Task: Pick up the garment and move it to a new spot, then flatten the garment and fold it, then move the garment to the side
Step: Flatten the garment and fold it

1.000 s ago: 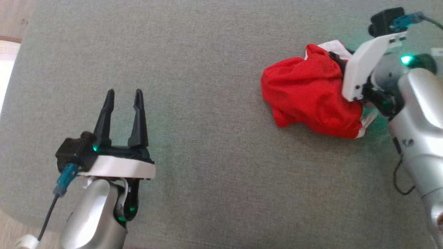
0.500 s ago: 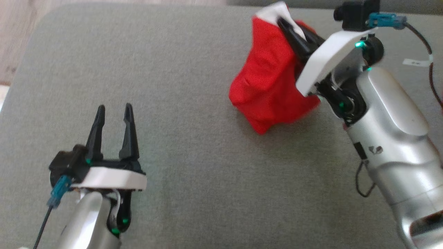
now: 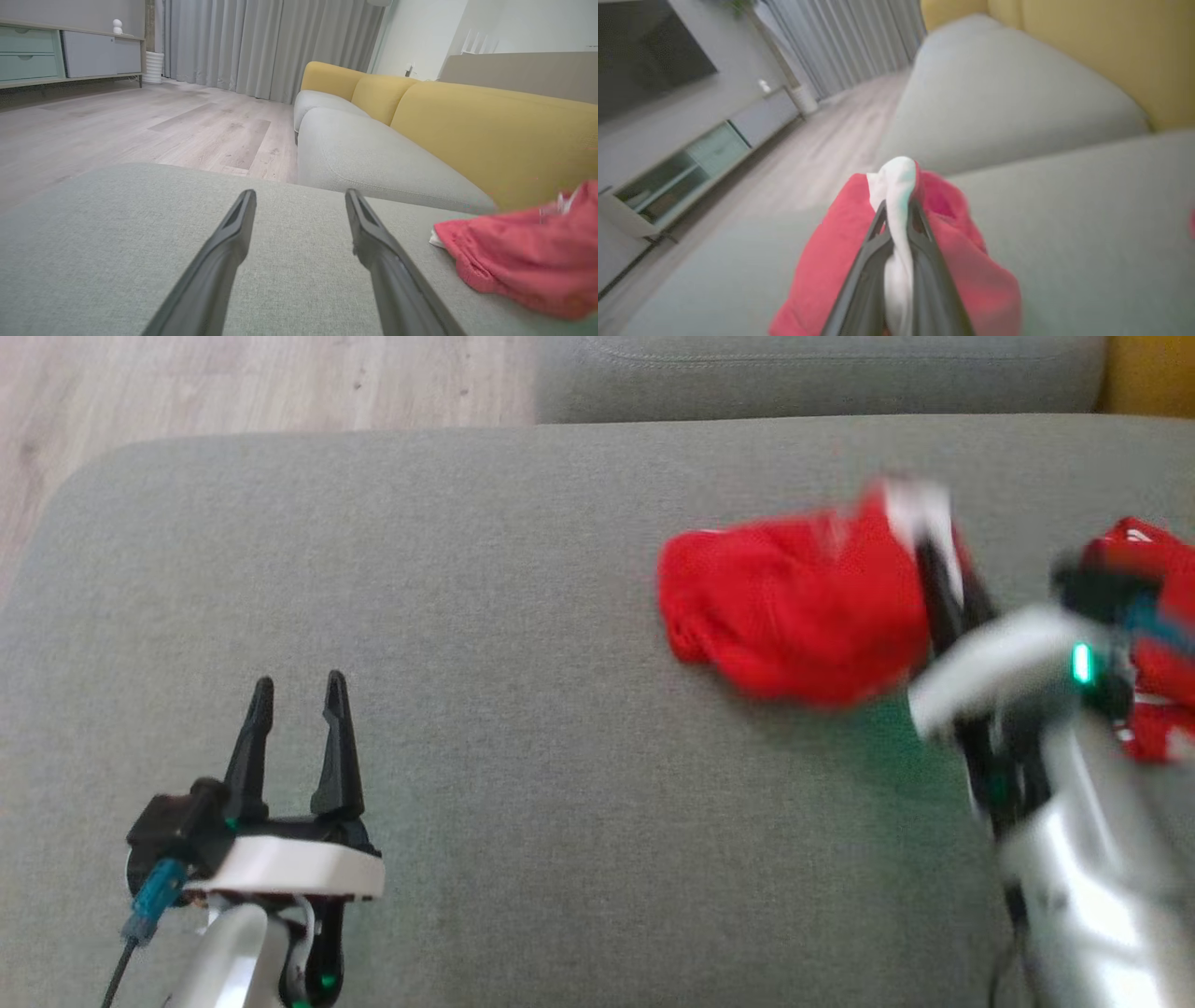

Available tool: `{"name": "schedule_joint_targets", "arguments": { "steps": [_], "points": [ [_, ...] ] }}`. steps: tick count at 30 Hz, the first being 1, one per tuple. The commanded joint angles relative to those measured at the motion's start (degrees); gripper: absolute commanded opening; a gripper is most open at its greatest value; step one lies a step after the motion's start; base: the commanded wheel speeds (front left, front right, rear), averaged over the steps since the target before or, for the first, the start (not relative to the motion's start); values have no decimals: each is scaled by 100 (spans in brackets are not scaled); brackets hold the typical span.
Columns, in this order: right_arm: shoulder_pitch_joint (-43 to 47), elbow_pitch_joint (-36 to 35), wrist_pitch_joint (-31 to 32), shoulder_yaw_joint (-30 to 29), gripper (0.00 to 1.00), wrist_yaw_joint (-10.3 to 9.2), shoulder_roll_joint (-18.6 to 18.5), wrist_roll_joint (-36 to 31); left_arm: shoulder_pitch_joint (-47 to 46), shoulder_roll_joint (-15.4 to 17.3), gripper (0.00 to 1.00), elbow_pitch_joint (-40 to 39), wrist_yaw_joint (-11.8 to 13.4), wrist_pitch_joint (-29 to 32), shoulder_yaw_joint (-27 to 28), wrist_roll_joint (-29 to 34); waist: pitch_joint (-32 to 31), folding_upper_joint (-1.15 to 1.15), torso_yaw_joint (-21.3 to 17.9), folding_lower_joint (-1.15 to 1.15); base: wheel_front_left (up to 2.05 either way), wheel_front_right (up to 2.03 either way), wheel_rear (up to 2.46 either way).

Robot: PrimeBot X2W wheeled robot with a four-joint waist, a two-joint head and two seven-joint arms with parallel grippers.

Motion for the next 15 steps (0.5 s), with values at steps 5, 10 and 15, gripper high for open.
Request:
{"name": "schedule_joint_targets", "arguments": {
  "steps": [5, 10, 15],
  "points": [
    [838, -579, 443, -496, 0, -4, 387, -382, -79, 152, 100, -192, 37, -46, 269, 0, -50, 0, -146, 1, 0, 0, 0],
    [1578, -1171, 1231, -756, 100, -4, 471, -677, -13, 183, 100, -242, 66, -46, 315, -15, -60, 0, -325, 1, 0, 0, 0],
    [1913, -2076, 1505, -839, 100, -4, 475, -809, 14, 183, 100, -252, 78, -47, 305, -22, -84, 0, -439, 1, 0, 0, 0]
  ]
}}
